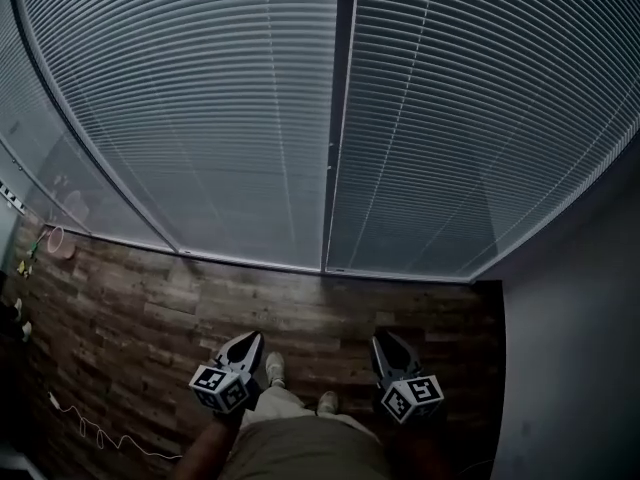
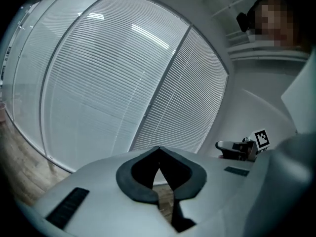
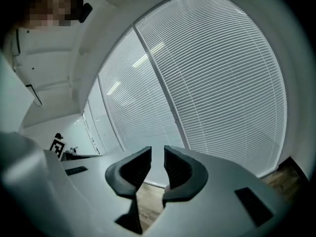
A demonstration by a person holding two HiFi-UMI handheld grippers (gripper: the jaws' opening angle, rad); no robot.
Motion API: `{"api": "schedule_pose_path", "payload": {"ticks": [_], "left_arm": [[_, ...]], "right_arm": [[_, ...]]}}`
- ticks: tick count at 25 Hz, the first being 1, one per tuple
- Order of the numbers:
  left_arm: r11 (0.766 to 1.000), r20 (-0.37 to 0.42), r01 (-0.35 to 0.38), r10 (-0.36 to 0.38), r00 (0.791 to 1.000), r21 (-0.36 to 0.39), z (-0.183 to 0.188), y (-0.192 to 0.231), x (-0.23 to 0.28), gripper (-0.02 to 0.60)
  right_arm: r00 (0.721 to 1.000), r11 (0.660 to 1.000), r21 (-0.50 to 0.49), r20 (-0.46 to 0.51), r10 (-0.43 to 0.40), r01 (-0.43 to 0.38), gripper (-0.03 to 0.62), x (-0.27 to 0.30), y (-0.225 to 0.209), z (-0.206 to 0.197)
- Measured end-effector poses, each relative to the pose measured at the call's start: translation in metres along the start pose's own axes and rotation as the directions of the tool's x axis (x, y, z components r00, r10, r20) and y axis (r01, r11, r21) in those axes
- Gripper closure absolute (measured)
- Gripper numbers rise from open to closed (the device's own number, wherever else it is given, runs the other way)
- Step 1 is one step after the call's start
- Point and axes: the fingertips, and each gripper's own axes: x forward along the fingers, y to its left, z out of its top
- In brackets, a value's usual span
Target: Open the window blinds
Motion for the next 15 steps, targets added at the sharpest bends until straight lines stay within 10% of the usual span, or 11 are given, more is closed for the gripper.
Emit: {"api": "schedule_pose_path", "payload": {"ticks": [15], "left_arm": [[0.998, -0.011, 0.07, -0.07, 0.997, 0.004, 0.077, 0.101, 0.033, 0.566]], "right_arm": [[0.997, 0.997, -0.015, -0.008, -0.074, 0.074, 0.526, 0.1, 0.039, 0.017]]}}
